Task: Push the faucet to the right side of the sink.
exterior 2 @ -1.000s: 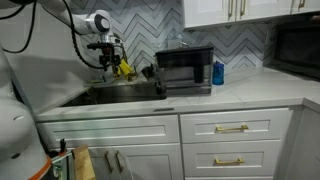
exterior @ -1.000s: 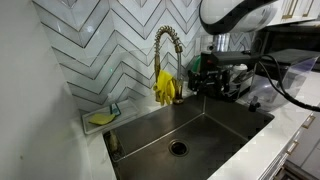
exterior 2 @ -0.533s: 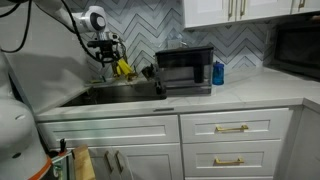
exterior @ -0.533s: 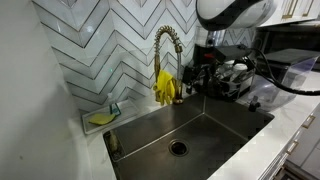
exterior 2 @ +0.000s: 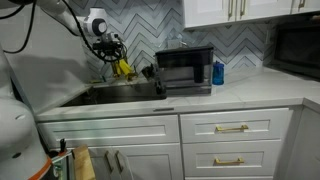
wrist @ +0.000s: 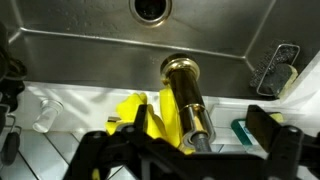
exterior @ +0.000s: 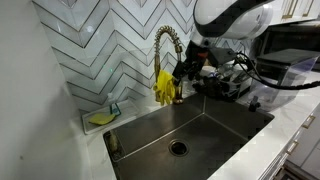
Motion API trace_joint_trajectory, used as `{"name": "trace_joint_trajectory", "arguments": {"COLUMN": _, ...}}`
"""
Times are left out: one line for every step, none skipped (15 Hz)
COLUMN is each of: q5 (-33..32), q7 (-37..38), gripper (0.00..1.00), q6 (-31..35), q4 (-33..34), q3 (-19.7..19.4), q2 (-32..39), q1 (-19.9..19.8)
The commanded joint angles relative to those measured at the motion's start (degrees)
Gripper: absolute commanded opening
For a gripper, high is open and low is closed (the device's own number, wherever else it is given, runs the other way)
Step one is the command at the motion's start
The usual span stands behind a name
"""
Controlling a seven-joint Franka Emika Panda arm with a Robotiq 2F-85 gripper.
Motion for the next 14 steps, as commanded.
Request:
{"name": "trace_joint_trajectory", "arguments": {"q5": 3.84, "q7": -2.67, "gripper": 1.0, "q6": 4.88, "q4": -1.97, "q3": 0.24, "q2": 0.27, "q1": -0.25}}
{"name": "trace_joint_trajectory", "arguments": {"q5": 3.6, "q7": -2.04, "gripper": 1.0, "q6": 5.77, "q4": -2.32, "q3": 0.14, "q2": 0.32, "q1": -0.29}}
{"name": "trace_joint_trajectory", "arguments": {"q5": 3.44, "q7": -1.32, "gripper": 1.0, "q6": 6.85, "q4": -2.83, "q3": 0.0, "q2": 0.24, "q1": -0.42}}
{"name": "trace_joint_trajectory", "arguments": {"q5": 2.99, "q7": -0.36, "gripper": 1.0, "q6": 7.76, "q4": -3.27, "q3": -0.18, "q2": 0.14, "q1": -0.53}}
{"name": "trace_joint_trajectory", "arguments": {"q5": 2.99, "q7": -0.06, "gripper": 1.0, "q6": 8.56, "q4": -3.57, "q3": -0.26, "q2": 0.11, "q1": -0.63}}
{"name": "trace_joint_trajectory", "arguments": {"q5": 2.82, "q7": 0.55, "gripper": 1.0, "q6": 10.15, "q4": -4.1, "q3": -0.41, "q2": -0.09, "q1": -0.75}}
{"name": "trace_joint_trajectory", "arguments": {"q5": 3.48, "q7": 0.47, "gripper": 1.0, "q6": 12.29, "q4": -4.76, "q3": -0.46, "q2": -0.28, "q1": -0.93}}
{"name": "trace_joint_trajectory", "arguments": {"q5": 3.67, "q7": 0.7, "gripper": 1.0, "q6": 13.9, "q4": -5.1, "q3": -0.52, "q2": -0.17, "q1": -1.09}}
{"name": "trace_joint_trajectory", "arguments": {"q5": 3.16, "q7": 1.65, "gripper": 1.0, "q6": 15.01, "q4": -5.38, "q3": -0.72, "q2": 0.02, "q1": -1.2}}
{"name": "trace_joint_trajectory", "arguments": {"q5": 3.07, "q7": 2.18, "gripper": 1.0, "q6": 15.71, "q4": -5.66, "q3": -0.82, "q2": 0.1, "q1": -1.35}}
{"name": "trace_joint_trajectory", "arguments": {"q5": 2.6, "q7": 3.39, "gripper": 1.0, "q6": 16.4, "q4": -6.14, "q3": -1.08, "q2": 0.01, "q1": -1.52}}
{"name": "trace_joint_trajectory", "arguments": {"q5": 2.73, "q7": 3.88, "gripper": 1.0, "q6": 16.85, "q4": -6.47, "q3": -1.19, "q2": -0.02, "q1": -1.71}}
{"name": "trace_joint_trajectory", "arguments": {"q5": 1.78, "q7": 5.58, "gripper": 1.0, "q6": 17.13, "q4": -7.03, "q3": -1.61, "q2": -0.37, "q1": -1.89}}
{"name": "trace_joint_trajectory", "arguments": {"q5": 1.48, "q7": 6.56, "gripper": 1.0, "q6": 17.45, "q4": -7.5, "q3": -1.89, "q2": -0.75, "q1": -2.11}}
